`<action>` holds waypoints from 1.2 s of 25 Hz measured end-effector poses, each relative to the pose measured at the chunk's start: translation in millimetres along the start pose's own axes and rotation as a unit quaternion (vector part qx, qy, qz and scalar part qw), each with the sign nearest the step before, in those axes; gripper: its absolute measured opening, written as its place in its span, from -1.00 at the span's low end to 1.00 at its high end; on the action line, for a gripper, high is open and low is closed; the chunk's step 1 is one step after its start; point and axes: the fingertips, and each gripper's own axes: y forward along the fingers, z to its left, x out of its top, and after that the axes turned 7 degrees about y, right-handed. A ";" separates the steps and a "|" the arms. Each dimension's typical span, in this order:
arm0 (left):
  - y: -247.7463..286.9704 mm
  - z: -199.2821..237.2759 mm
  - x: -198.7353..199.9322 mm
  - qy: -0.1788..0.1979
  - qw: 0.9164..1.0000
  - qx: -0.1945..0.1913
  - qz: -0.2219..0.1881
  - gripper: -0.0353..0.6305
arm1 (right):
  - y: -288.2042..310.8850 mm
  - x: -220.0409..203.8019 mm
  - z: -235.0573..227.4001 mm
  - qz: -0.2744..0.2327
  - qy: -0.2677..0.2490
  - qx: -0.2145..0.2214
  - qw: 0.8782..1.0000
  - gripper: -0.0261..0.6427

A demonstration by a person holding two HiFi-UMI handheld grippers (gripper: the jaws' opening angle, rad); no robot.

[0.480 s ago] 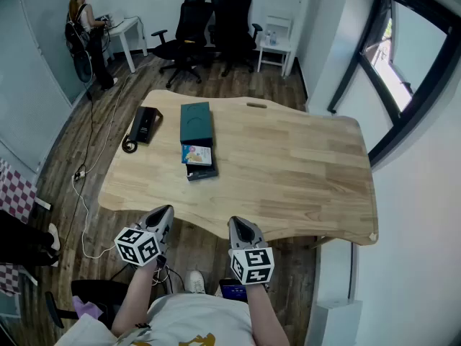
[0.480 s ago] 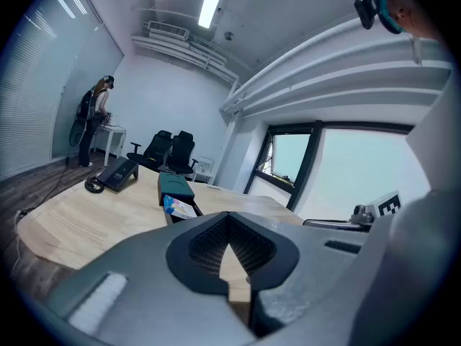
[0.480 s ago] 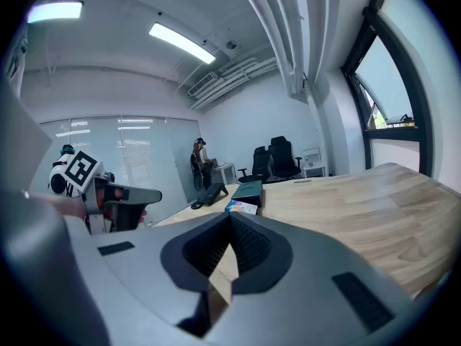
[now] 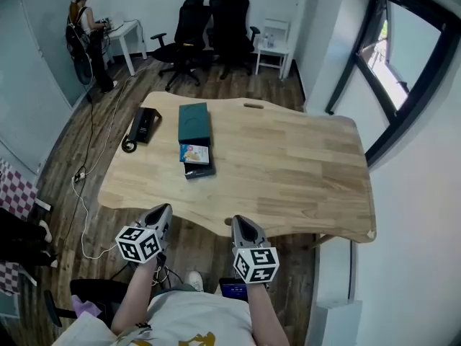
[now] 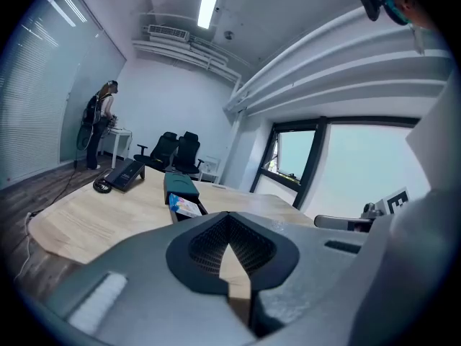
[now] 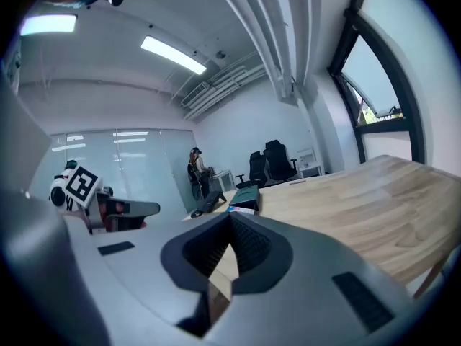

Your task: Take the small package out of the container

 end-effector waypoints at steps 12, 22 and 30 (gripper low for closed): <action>2.1 -9.5 -1.1 -0.003 1.000 0.002 -0.012 -0.89 | -10.3 -2.1 -19.9 0.002 -0.003 -0.017 1.000 -0.91; 56.7 43.2 1.5 -0.050 0.999 -0.014 -0.013 -0.89 | 59.5 10.1 -28.1 0.032 -0.022 -0.036 0.999 -0.91; 117.8 128.3 52.7 -0.057 0.998 -0.022 -0.032 -0.89 | 145.1 37.9 -25.5 0.032 -0.033 -0.052 0.998 -0.91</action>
